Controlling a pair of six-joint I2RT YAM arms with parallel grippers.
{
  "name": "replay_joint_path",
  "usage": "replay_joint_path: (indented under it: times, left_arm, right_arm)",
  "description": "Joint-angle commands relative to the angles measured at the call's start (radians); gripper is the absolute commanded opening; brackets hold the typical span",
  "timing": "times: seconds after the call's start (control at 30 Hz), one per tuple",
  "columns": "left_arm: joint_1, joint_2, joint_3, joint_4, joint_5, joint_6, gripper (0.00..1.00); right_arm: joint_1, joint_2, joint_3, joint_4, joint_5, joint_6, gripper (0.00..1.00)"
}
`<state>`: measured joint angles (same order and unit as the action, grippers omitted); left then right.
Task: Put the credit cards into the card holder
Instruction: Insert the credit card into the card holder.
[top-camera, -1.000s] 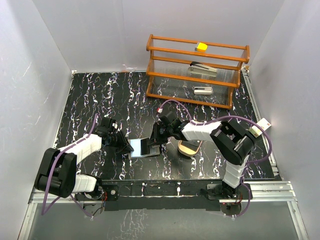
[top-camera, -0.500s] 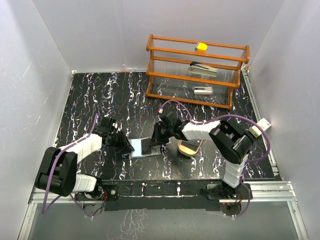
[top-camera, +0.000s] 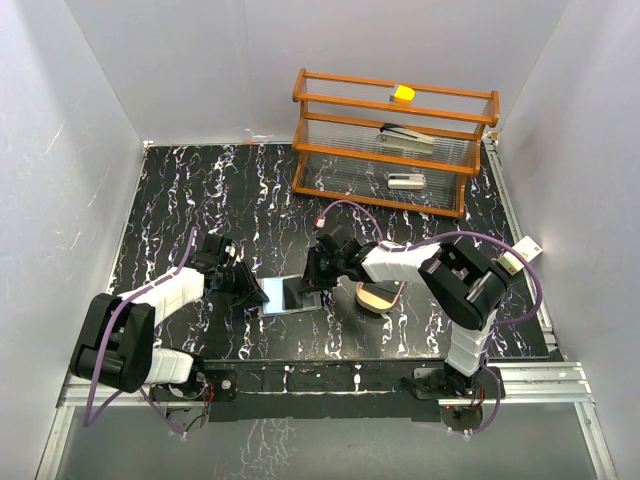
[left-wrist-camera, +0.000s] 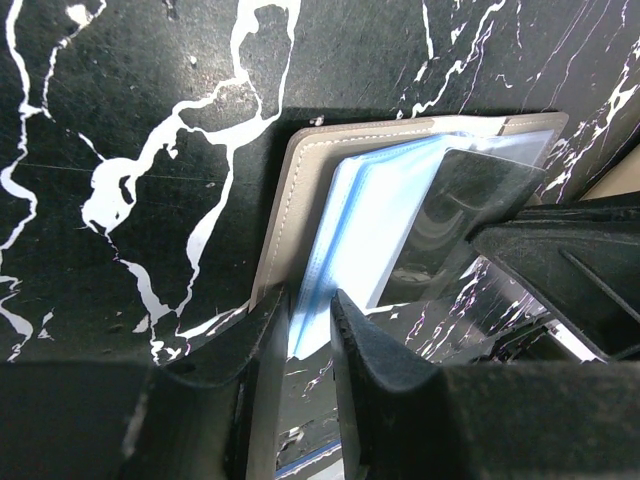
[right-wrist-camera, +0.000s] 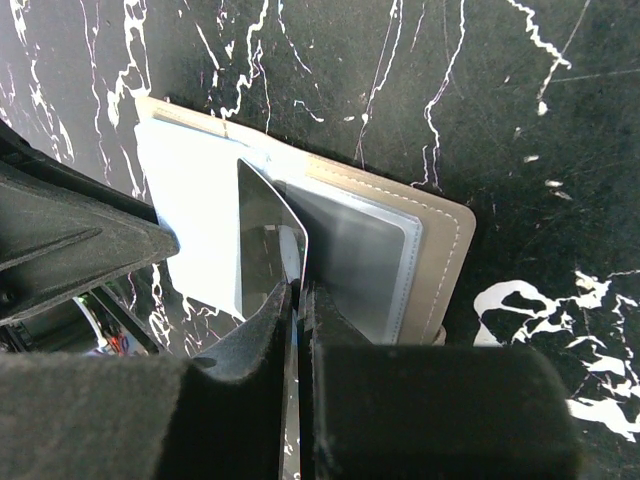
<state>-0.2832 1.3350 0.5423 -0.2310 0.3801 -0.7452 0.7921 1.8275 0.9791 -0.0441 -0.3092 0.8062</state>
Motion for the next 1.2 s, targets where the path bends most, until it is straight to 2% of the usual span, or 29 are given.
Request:
replay_joint_path:
  times: [0.0, 0.53, 0.7, 0.9, 1.17]
  left_arm:
    - [-0.005, 0.021, -0.015, -0.019, -0.034, 0.004, 0.22]
    - [-0.004, 0.019, -0.021, 0.001, -0.013, -0.002, 0.21]
    - [-0.004, 0.004, -0.015, 0.0, -0.001, -0.002, 0.22]
    - [-0.004, 0.005, 0.009, -0.023, -0.007, 0.011, 0.25]
    - [-0.004, 0.001, 0.005, -0.006, 0.009, 0.007, 0.3]
  right_arm:
    - [0.023, 0.012, 0.02, -0.075, 0.075, -0.027, 0.01]
    - [0.037, 0.044, 0.082, -0.094, 0.059, -0.046, 0.04]
    - [0.041, 0.044, 0.12, -0.14, 0.08, -0.069, 0.14]
    - [0.041, -0.018, 0.114, -0.168, 0.131, -0.081, 0.32]
    - [0.049, 0.01, 0.102, -0.118, 0.091, -0.067, 0.34]
